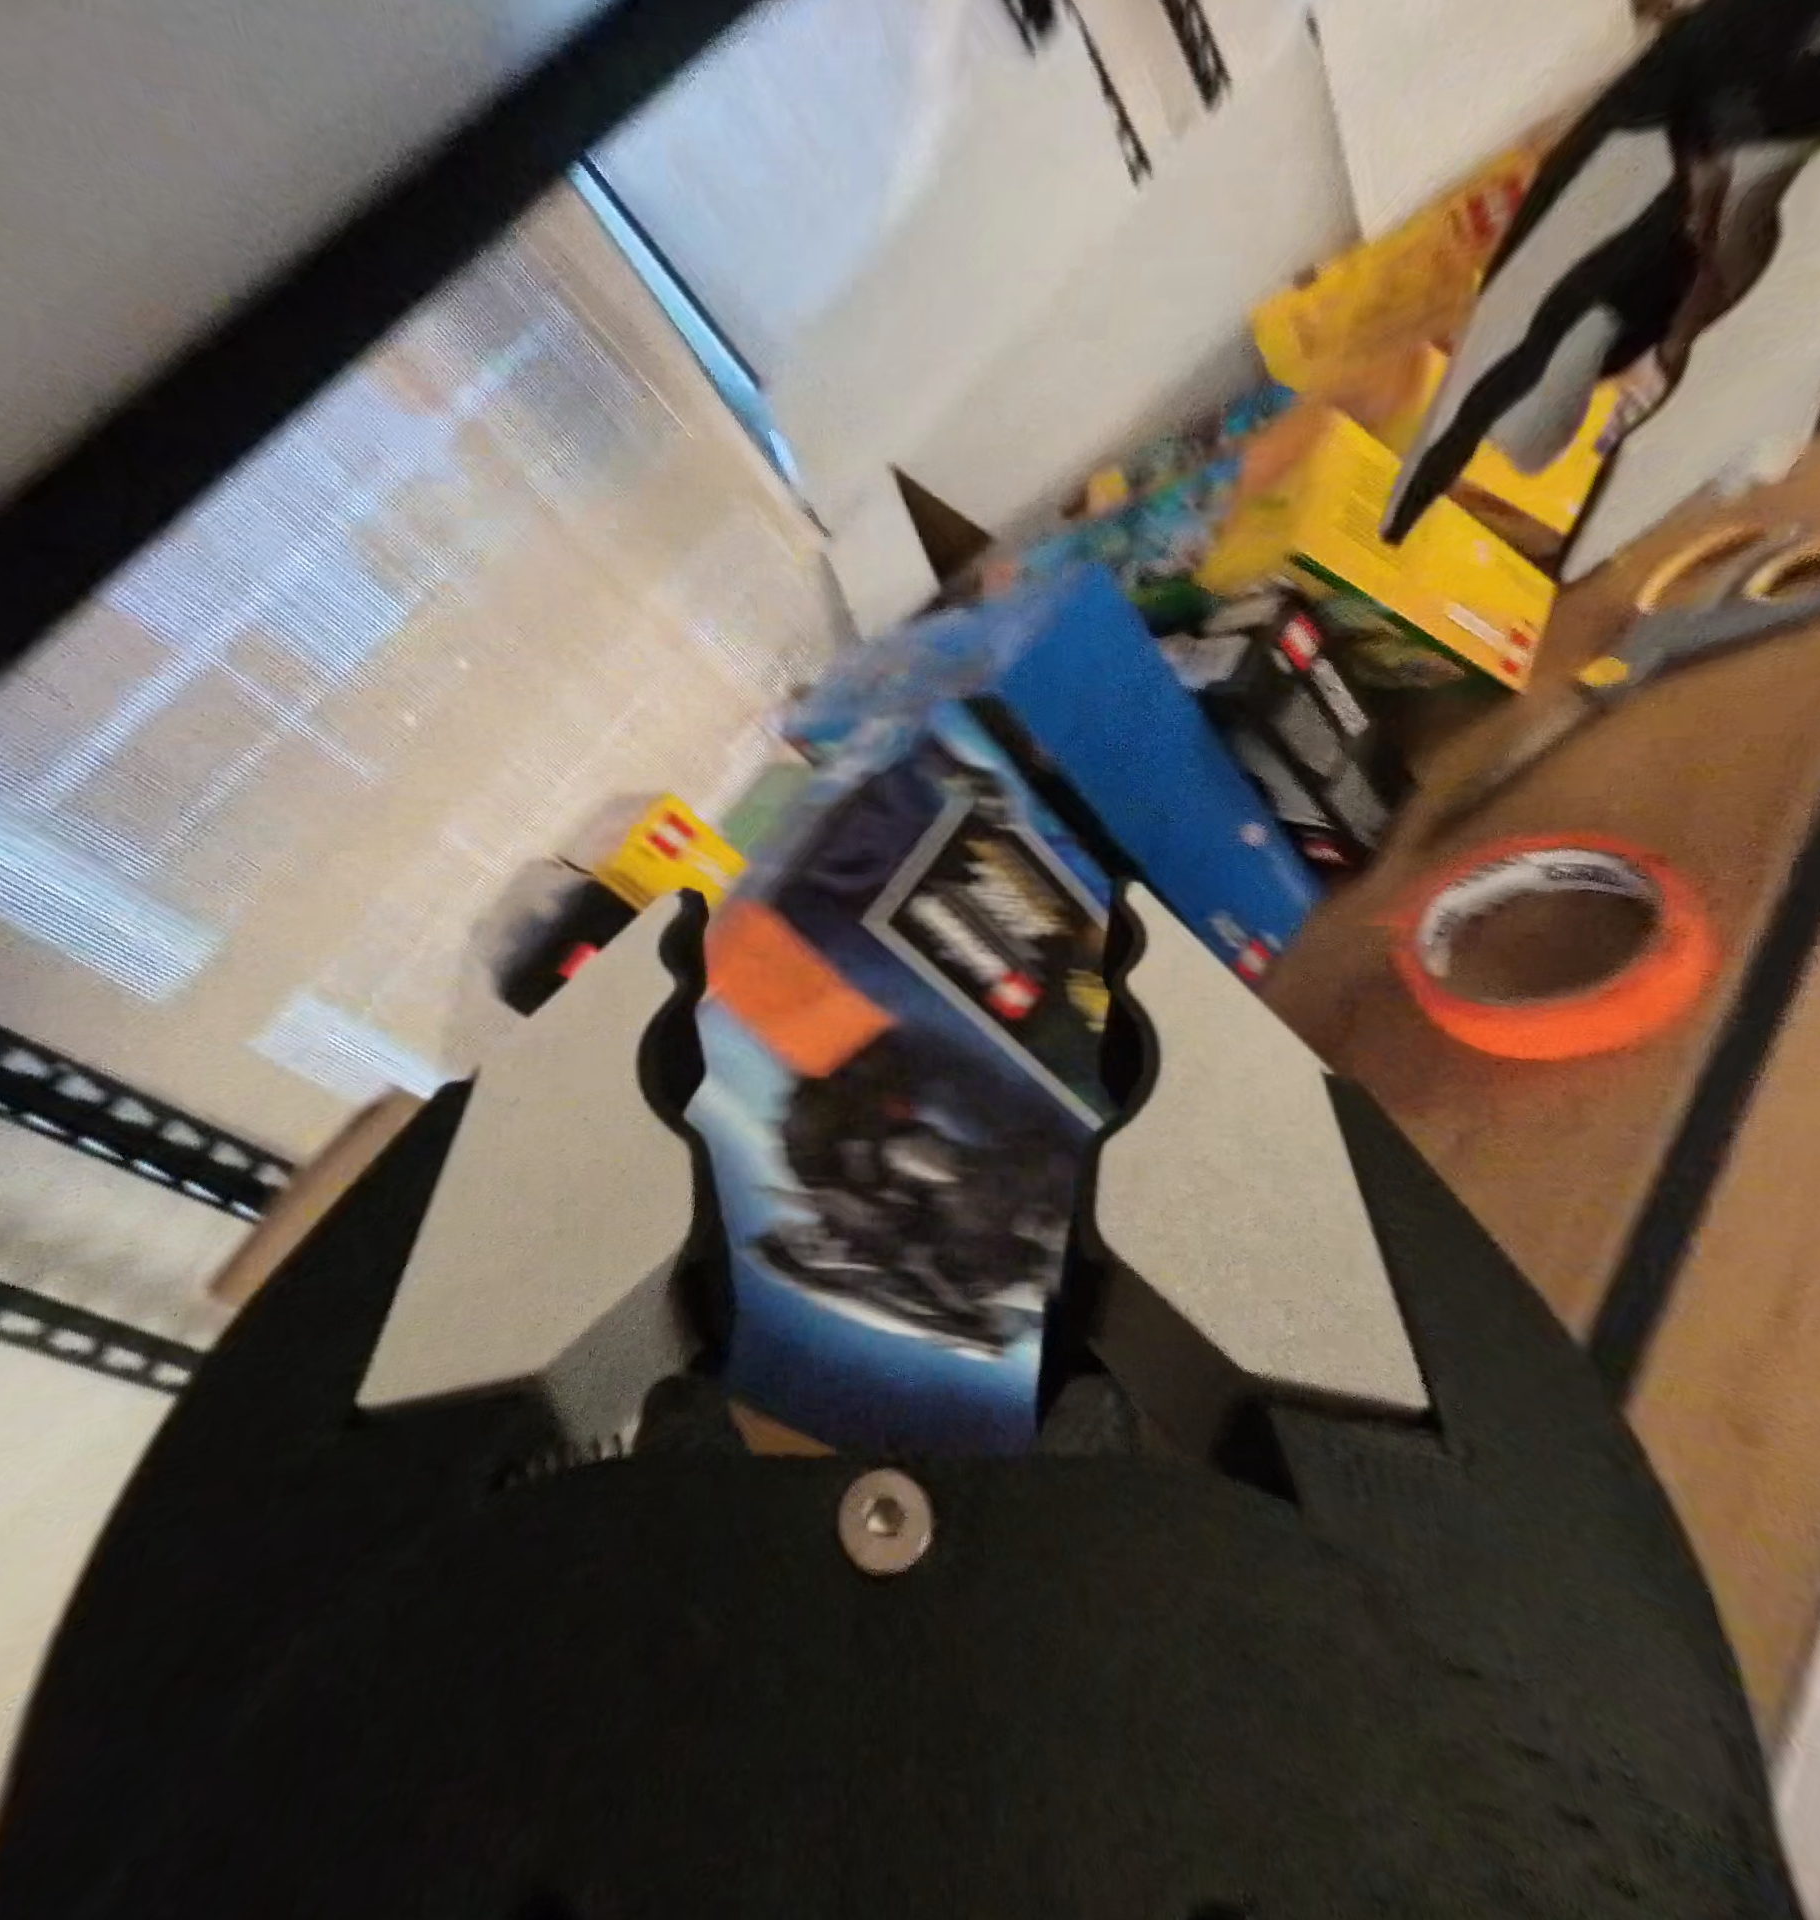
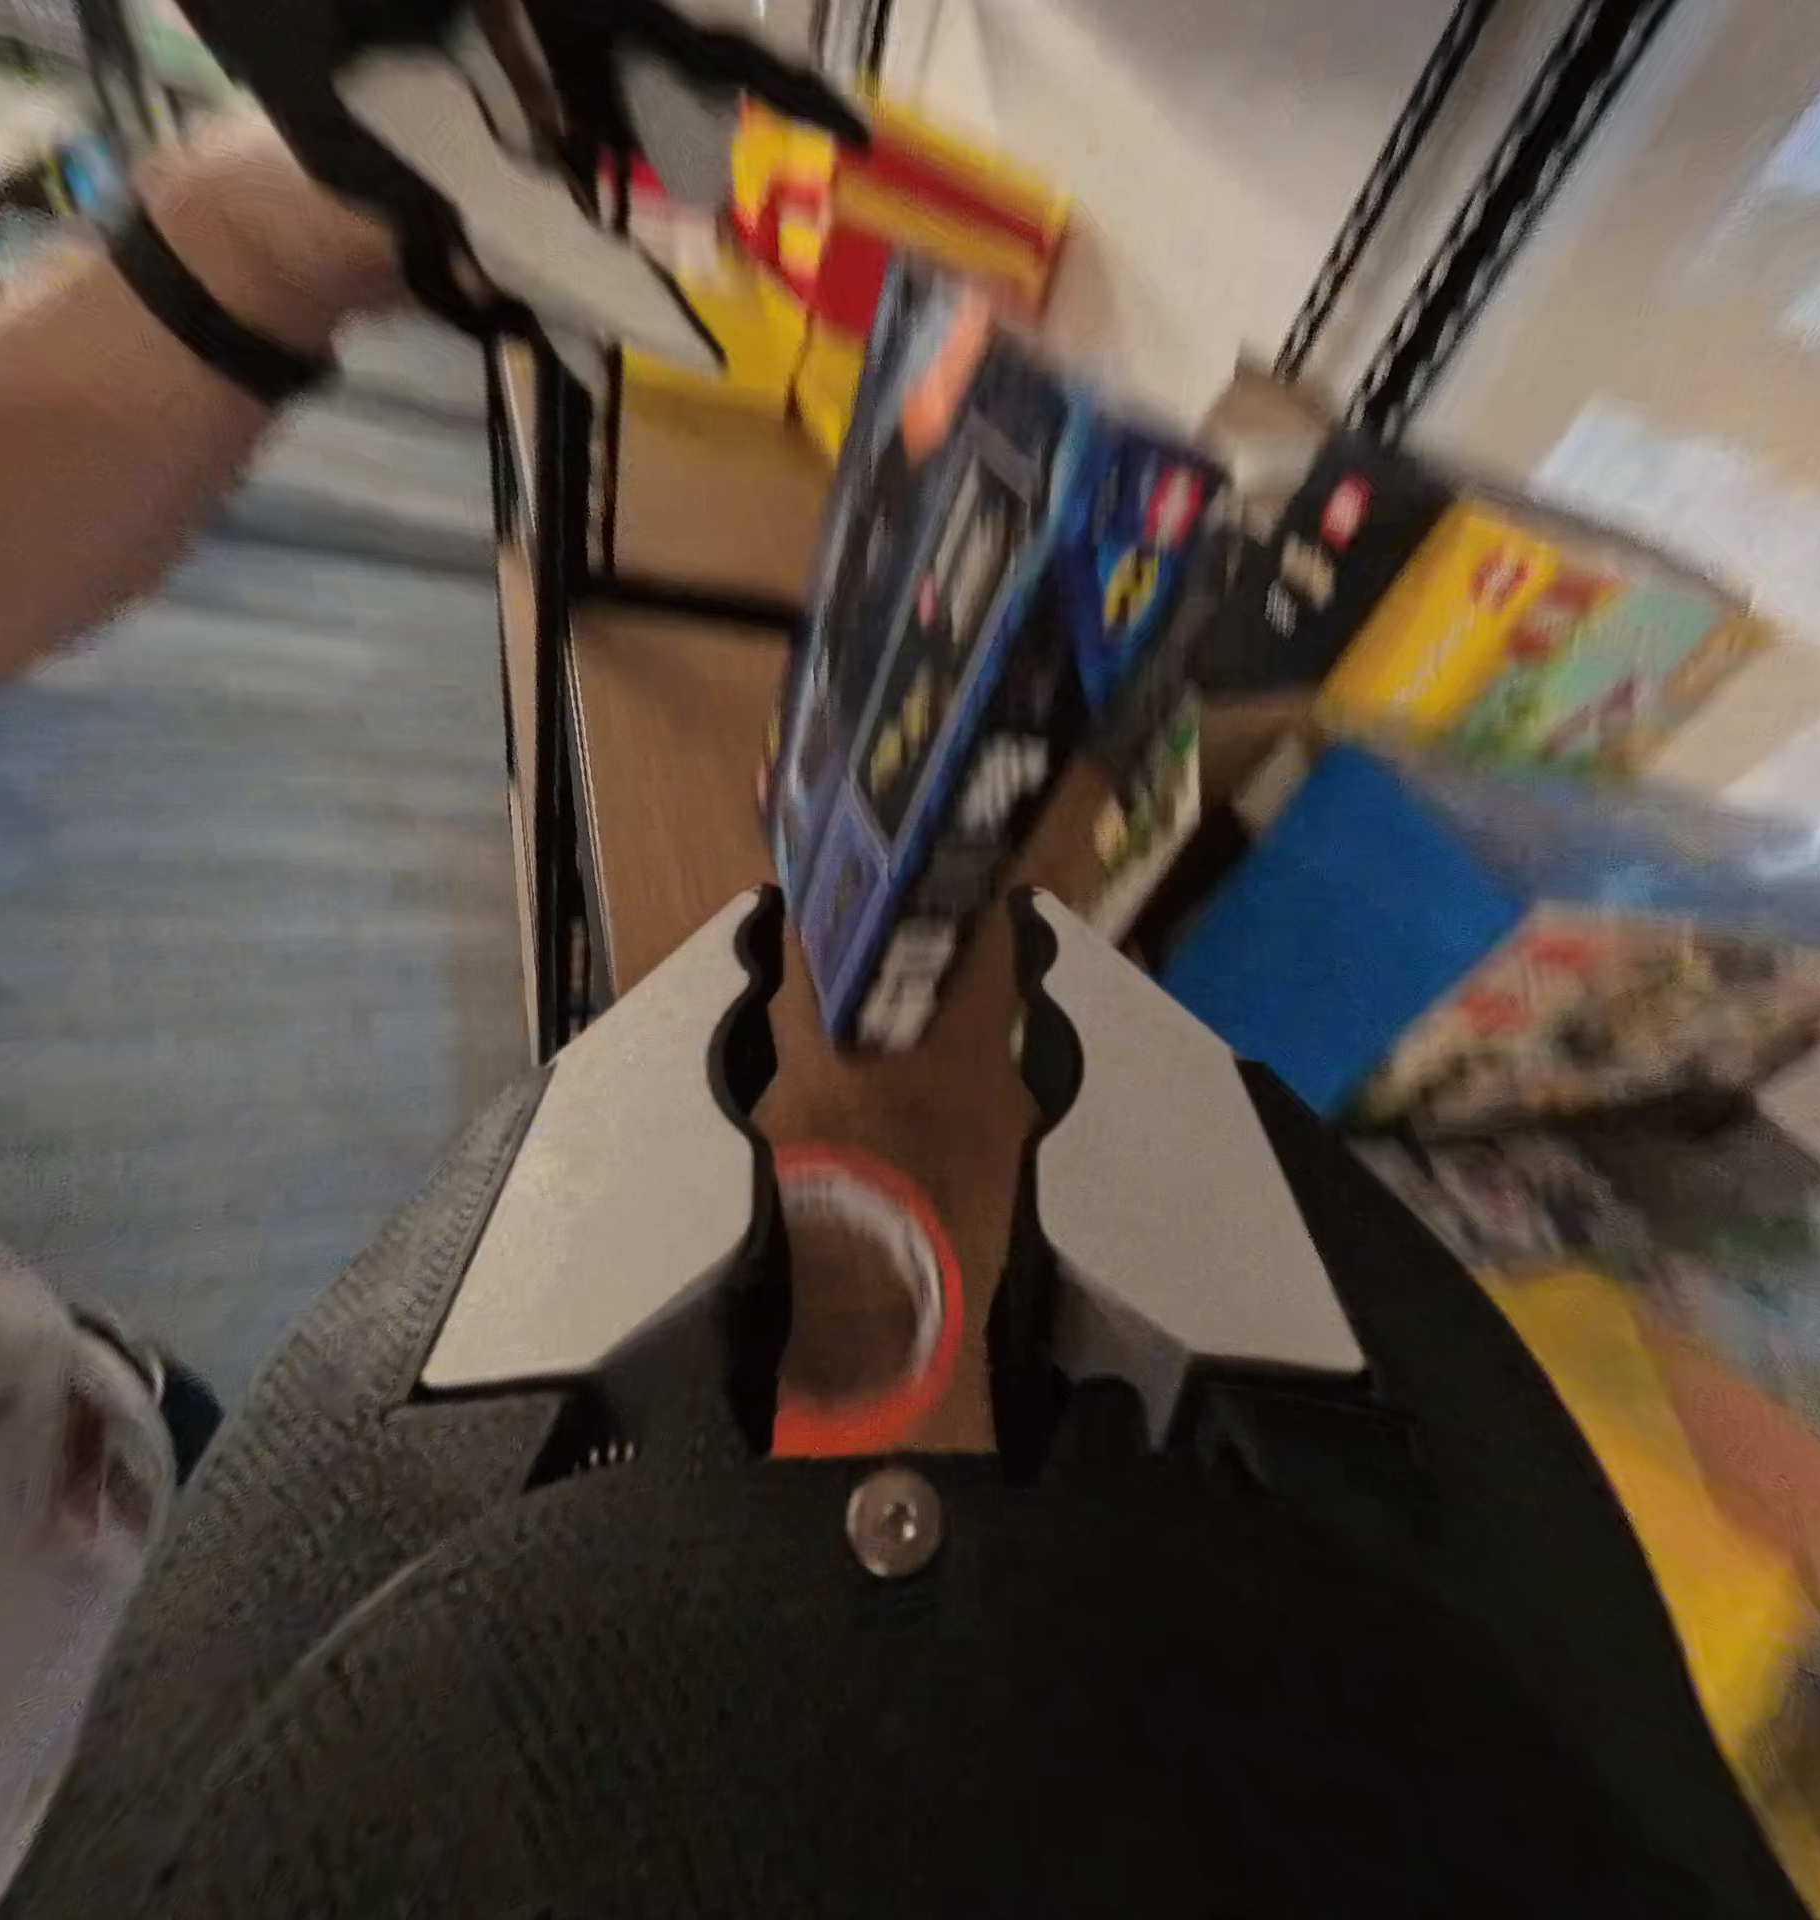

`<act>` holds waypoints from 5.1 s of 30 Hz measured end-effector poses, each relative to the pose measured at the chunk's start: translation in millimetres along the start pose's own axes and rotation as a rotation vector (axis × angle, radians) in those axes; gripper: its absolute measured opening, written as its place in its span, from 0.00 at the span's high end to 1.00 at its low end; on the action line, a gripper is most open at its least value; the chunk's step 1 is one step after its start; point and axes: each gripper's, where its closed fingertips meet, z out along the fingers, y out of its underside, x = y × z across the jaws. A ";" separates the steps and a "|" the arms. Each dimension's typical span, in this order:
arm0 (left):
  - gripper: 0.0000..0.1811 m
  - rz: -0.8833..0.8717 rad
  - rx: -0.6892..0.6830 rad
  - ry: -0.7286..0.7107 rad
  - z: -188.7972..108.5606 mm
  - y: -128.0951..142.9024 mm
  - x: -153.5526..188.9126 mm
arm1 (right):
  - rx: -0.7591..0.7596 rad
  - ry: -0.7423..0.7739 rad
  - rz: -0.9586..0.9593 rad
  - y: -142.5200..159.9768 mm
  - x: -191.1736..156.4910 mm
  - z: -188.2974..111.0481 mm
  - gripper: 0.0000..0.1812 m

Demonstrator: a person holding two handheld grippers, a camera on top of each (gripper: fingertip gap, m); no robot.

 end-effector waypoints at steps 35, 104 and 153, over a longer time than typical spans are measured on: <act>0.72 0.188 -0.001 0.335 41.0 47.2 -54.7 | -0.240 -0.015 0.158 -80.3 51.8 148.9 1.00; 0.51 -0.223 0.119 0.511 25.9 77.4 -77.0 | -0.632 -0.340 -0.131 -55.5 34.7 181.0 0.56; 0.66 -0.544 0.415 0.545 24.8 112.1 -51.7 | -0.970 -0.377 -0.175 -41.7 33.1 193.9 0.67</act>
